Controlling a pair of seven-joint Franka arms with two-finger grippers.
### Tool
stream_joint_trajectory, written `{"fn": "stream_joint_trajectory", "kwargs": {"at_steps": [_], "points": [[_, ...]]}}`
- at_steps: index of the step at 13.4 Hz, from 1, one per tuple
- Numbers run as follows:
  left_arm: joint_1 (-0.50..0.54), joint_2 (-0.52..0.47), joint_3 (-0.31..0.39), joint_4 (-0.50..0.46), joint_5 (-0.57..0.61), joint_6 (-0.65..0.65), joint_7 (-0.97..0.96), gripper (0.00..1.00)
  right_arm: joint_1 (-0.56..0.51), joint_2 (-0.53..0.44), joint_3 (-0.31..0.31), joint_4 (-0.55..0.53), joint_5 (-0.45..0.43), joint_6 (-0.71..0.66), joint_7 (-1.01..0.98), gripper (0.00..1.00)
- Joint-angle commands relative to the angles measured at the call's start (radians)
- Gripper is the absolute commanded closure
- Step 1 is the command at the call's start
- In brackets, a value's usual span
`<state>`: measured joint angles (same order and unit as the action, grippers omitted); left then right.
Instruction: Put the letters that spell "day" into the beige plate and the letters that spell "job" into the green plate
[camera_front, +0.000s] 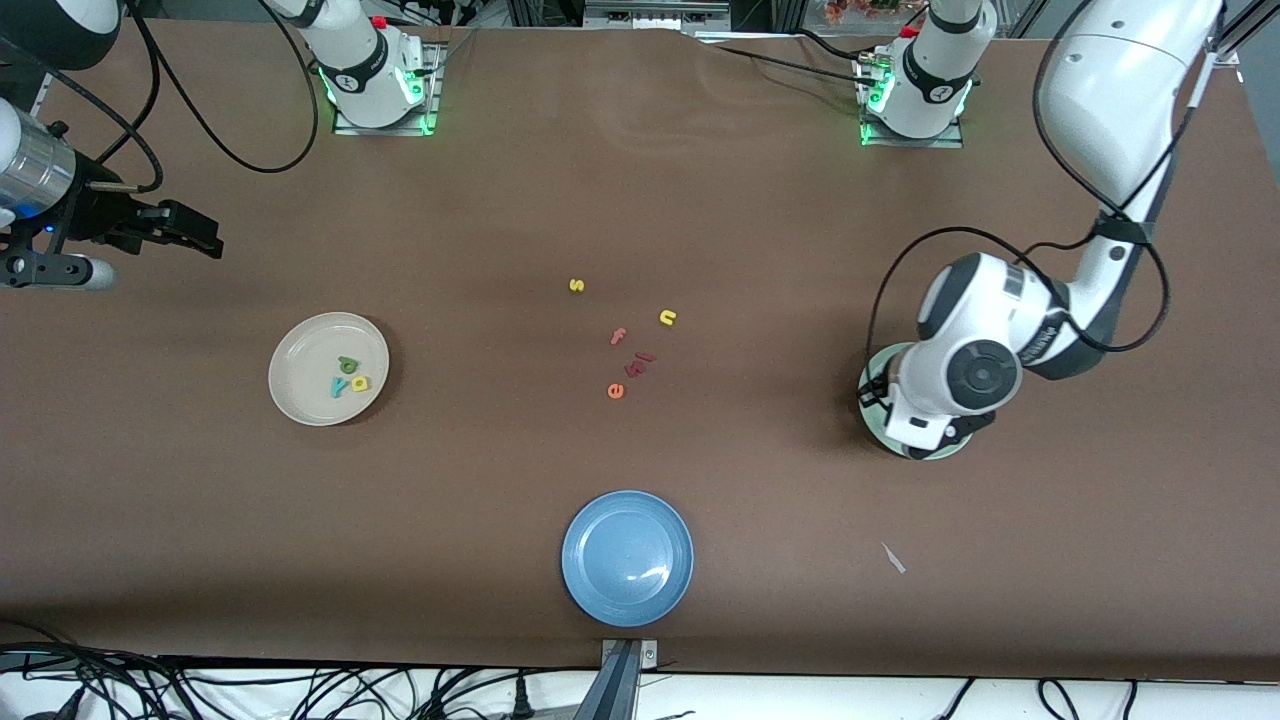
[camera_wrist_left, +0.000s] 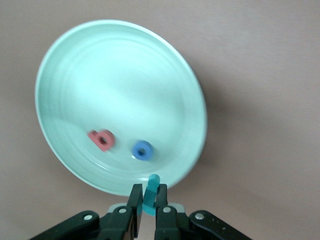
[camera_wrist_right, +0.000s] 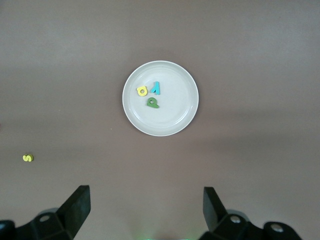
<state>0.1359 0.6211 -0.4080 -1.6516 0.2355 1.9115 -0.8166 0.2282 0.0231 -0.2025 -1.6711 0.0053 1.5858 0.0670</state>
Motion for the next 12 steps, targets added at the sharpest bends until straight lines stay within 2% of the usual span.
{"fn": "stream_joint_trajectory", "kwargs": {"at_steps": [1,5,6,8,11,12], "points": [[0.051,0.005,-0.012,-0.019,0.015,-0.006,0.121,1.0,0.007,-0.005,-0.003,-0.004,-0.008,0.008,-0.001,0.0],[0.082,0.038,-0.012,-0.031,0.004,0.001,0.169,1.0,0.008,-0.005,-0.002,-0.004,-0.011,0.006,0.0,0.0],[0.082,0.043,-0.012,-0.03,0.004,0.001,0.169,0.94,0.008,-0.005,-0.002,-0.004,-0.011,0.006,-0.001,0.0],[0.08,0.061,-0.011,-0.008,0.001,0.0,0.168,0.0,0.008,-0.005,-0.002,-0.004,-0.011,0.006,-0.001,0.0],[0.08,0.049,-0.011,0.01,0.002,-0.002,0.169,0.0,0.01,-0.005,-0.002,-0.004,-0.011,0.008,-0.001,0.0],[0.08,0.048,-0.014,0.048,-0.001,-0.017,0.168,0.0,0.008,-0.005,-0.002,-0.004,-0.011,0.008,-0.001,0.0]]}}
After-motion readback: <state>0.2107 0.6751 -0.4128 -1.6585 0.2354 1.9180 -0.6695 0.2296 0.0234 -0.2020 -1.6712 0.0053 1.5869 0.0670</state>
